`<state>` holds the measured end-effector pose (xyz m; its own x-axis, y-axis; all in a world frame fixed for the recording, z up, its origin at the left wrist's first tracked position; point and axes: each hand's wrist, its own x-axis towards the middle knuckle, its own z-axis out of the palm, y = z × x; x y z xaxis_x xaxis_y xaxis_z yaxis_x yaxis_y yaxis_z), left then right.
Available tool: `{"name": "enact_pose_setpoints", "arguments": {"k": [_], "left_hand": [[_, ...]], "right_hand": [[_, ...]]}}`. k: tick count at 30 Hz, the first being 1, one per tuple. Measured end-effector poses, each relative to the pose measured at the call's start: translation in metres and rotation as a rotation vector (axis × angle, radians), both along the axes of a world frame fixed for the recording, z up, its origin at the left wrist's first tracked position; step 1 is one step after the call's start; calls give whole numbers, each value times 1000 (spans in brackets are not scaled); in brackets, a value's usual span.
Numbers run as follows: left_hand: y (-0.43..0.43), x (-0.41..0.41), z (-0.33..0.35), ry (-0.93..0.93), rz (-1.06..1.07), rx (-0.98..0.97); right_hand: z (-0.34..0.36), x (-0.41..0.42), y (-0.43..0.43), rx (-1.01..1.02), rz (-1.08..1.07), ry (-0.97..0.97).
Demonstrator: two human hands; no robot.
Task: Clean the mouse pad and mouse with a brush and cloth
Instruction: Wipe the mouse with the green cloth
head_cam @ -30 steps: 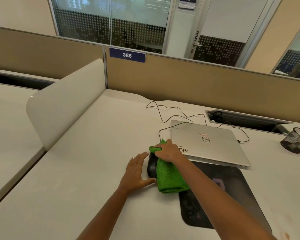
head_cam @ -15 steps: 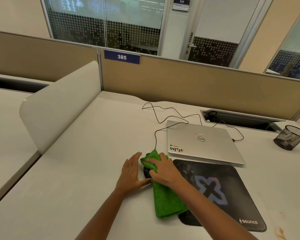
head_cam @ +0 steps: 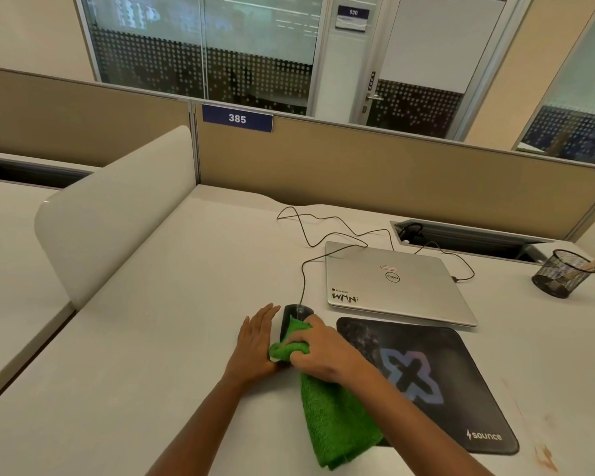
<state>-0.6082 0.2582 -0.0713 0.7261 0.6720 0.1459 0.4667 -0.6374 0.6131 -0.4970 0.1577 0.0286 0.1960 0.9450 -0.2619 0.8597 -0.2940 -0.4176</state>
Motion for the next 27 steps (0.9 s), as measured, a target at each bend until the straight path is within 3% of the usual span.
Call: {"name": "enact_pose_setpoints", "arguments": {"k": [6,12,27], "left_hand": [[1,-2,2,-17,-7,9],[1,-2,3,-45,12,3],[1,-2,-3,-38,19,-23]], "right_hand": [[15,26,34,37,-124,-32],[-1,39,67,-87,-173,-77],[-32,2,4,60,-58,-53]]}}
